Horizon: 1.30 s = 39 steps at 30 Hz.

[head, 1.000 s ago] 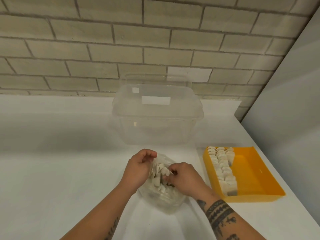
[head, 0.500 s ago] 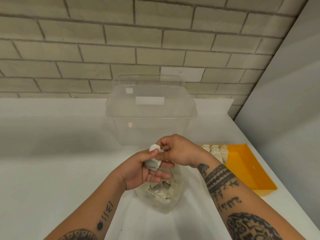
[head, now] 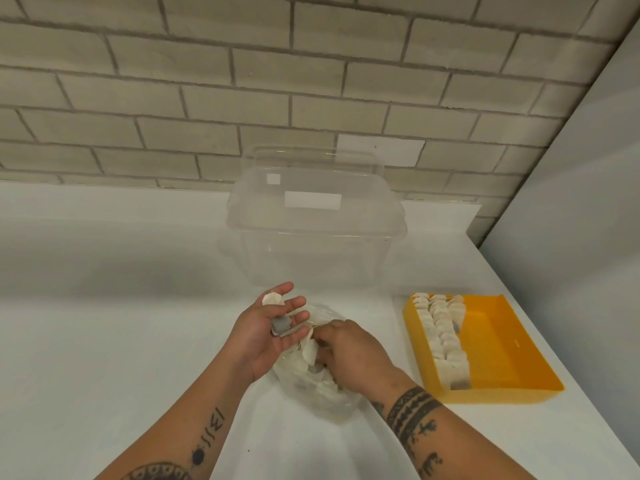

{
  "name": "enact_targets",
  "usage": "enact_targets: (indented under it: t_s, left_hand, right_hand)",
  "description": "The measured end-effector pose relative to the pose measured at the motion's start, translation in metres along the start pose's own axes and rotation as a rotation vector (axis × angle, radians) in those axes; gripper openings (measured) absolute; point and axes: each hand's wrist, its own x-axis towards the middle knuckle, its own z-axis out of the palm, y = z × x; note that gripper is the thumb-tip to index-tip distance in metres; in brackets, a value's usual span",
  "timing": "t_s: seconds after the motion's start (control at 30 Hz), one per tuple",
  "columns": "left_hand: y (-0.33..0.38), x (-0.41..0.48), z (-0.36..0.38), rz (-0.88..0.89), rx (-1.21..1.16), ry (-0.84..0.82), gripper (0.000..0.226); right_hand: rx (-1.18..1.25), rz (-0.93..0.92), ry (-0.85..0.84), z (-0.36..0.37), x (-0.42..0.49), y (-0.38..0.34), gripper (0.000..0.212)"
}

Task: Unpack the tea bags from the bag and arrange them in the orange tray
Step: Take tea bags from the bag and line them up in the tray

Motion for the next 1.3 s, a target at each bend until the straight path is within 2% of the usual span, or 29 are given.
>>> enact_targets:
  t_s: [0.03, 0.2, 0.3, 0.33, 0.37, 0.47, 0.53, 0.77, 0.93, 1.03, 1.13, 1.3]
  left_hand:
    - [0.0, 0.0, 0.001, 0.004, 0.004, 0.008, 0.04]
    - [0.001, 0.0, 0.001, 0.036, -0.003, 0.044, 0.038]
    - [-0.002, 0.001, 0.001, 0.049, -0.006, 0.067, 0.038]
    - [-0.003, 0.0, 0.002, 0.051, -0.003, 0.071, 0.038]
    - [-0.004, 0.0, 0.002, 0.052, 0.002, 0.075, 0.038]
    - [-0.005, -0.001, 0.003, 0.056, 0.02, 0.082, 0.038]
    - [-0.004, -0.002, 0.003, 0.06, 0.03, 0.08, 0.038]
    - [0.001, -0.003, 0.007, 0.083, 0.075, 0.082, 0.037]
    - [0.006, -0.004, 0.015, 0.084, 0.162, 0.031, 0.032]
    - [0.008, -0.005, 0.021, -0.002, 0.163, -0.066, 0.028]
    - [0.006, -0.007, 0.027, -0.127, 0.198, -0.154, 0.041]
    - [0.002, -0.008, 0.037, -0.179, 0.103, -0.237, 0.066]
  right_hand:
    - [0.029, 0.012, 0.032, 0.002, -0.001, 0.002, 0.01]
    - [0.071, 0.067, 0.04, -0.005, -0.002, 0.011, 0.015]
    - [0.051, -0.004, 0.023, -0.011, 0.002, 0.011, 0.059]
    - [0.015, -0.03, 0.001, -0.008, 0.004, 0.01, 0.066]
    - [-0.009, -0.045, -0.026, -0.006, 0.005, 0.007, 0.065]
    - [-0.003, -0.05, -0.02, 0.0, 0.007, 0.003, 0.028]
    - [0.036, -0.002, 0.014, -0.007, 0.005, 0.004, 0.017]
    - [0.416, 0.195, 0.073, -0.059, -0.004, 0.003, 0.022]
    - [0.661, 0.208, 0.07, -0.079, -0.001, -0.002, 0.019]
    - [0.767, 0.176, 0.073, -0.089, 0.003, -0.003, 0.016]
    - [0.847, 0.132, 0.075, -0.098, 0.007, -0.007, 0.012]
    - [0.814, 0.087, 0.031, -0.105, 0.013, -0.013, 0.016]
